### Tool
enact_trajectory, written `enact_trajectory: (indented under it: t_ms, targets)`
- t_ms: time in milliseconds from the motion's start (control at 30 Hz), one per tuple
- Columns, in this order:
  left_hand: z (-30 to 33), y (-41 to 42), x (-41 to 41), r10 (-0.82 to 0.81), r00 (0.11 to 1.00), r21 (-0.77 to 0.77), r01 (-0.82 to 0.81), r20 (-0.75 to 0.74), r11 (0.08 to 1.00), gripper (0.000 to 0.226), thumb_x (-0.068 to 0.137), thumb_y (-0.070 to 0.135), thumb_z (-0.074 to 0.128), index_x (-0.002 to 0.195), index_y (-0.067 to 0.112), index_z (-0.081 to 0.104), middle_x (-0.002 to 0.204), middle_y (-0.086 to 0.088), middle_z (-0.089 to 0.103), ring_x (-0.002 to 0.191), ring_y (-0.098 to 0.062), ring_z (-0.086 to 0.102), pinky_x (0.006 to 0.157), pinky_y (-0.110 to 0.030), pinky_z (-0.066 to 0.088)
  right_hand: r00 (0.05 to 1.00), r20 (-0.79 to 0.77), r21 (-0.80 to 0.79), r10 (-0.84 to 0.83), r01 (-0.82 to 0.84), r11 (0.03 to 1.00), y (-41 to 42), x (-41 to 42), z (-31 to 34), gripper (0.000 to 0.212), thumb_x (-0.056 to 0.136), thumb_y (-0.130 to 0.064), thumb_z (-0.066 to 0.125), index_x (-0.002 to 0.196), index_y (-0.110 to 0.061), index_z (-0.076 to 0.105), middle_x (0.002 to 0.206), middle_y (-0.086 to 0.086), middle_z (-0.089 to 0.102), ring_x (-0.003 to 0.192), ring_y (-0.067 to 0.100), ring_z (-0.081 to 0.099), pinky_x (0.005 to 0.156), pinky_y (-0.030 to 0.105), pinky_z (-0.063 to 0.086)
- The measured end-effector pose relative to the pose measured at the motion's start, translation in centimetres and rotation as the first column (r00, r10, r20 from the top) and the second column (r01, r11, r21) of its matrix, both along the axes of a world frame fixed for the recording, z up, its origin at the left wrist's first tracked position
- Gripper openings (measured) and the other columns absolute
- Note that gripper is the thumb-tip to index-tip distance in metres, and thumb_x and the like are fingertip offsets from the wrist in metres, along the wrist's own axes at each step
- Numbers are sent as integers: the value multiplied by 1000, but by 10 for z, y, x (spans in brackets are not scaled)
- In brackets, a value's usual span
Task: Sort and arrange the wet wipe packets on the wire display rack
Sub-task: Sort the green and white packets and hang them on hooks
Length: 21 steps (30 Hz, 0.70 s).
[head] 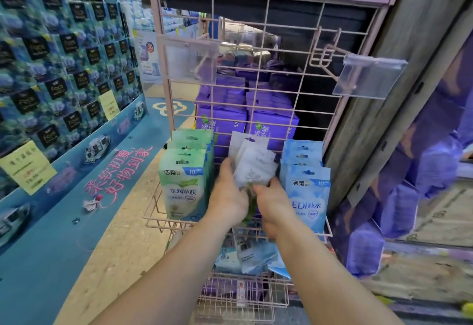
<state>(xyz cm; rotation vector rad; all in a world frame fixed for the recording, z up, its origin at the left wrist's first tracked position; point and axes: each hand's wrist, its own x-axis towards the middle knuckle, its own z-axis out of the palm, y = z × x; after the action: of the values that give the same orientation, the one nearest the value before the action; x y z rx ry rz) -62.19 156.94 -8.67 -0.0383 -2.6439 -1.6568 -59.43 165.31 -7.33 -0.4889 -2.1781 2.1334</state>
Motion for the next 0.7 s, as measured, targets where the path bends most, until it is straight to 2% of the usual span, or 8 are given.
enact_trajectory:
  t_ms: [67,167,233,300,400,500,567,700]
  targets:
    - [5,-4,1,92,996,31,-93,20,995,77,82,11,62,148,20,23,135,-7,55,120,-26,54,103,-35,41,998,-65,88,16,-10,996,-4,1,-2,52,89,-4,49,134,-29,40,126,-6,60,112,12,57,95,31,47]
    - [4,-7,0,124,992,168,-118,-29,979,50,80,10,66,127,22,53,112,3,68,101,-13,63,91,-29,50,984,-176,216,-27,65,974,-6,-1,-1,68,89,-5,49,142,-42,29,130,-12,55,116,8,54,101,30,45]
    - [1,-6,0,123,992,233,-113,-32,966,42,79,12,69,119,22,57,104,8,69,96,-9,65,84,-23,51,971,-226,234,-80,134,963,-6,-8,1,68,89,-6,49,142,-43,27,137,-7,51,123,10,50,106,32,41]
    - [-1,-3,0,84,996,232,-77,-19,970,45,81,15,68,123,21,53,108,7,66,99,-11,63,85,-25,49,979,-176,198,-107,142,970,-6,-16,-3,68,88,-11,51,144,-39,26,141,-3,49,126,16,50,107,39,42]
    - [-3,0,-6,17,998,253,-33,68,967,55,78,17,66,129,18,44,113,2,65,103,-17,61,92,-31,48,995,-30,133,-92,95,987,-4,-23,-21,74,81,-32,55,146,-34,21,142,3,50,126,26,51,103,48,44]
    - [-2,2,-14,-33,995,287,5,92,958,65,62,22,66,124,16,49,111,-2,70,101,-17,66,92,-38,53,999,-26,134,-44,47,990,-3,-25,-22,54,90,-22,52,141,-27,34,129,3,60,113,23,59,99,46,48]
    - [-3,3,-17,-50,997,274,31,62,961,62,63,17,68,123,17,51,108,0,70,99,-14,67,88,-33,55,995,-81,131,-59,69,989,-1,-26,-20,47,91,-21,50,136,-29,39,123,1,63,109,21,61,97,45,50]
    - [-5,-1,-15,-111,993,278,94,46,956,64,74,7,72,129,19,41,112,2,65,95,-8,63,76,-14,52,988,-127,139,-90,108,984,1,-27,-21,49,87,-31,49,134,-39,38,125,-2,62,111,19,61,96,45,51]
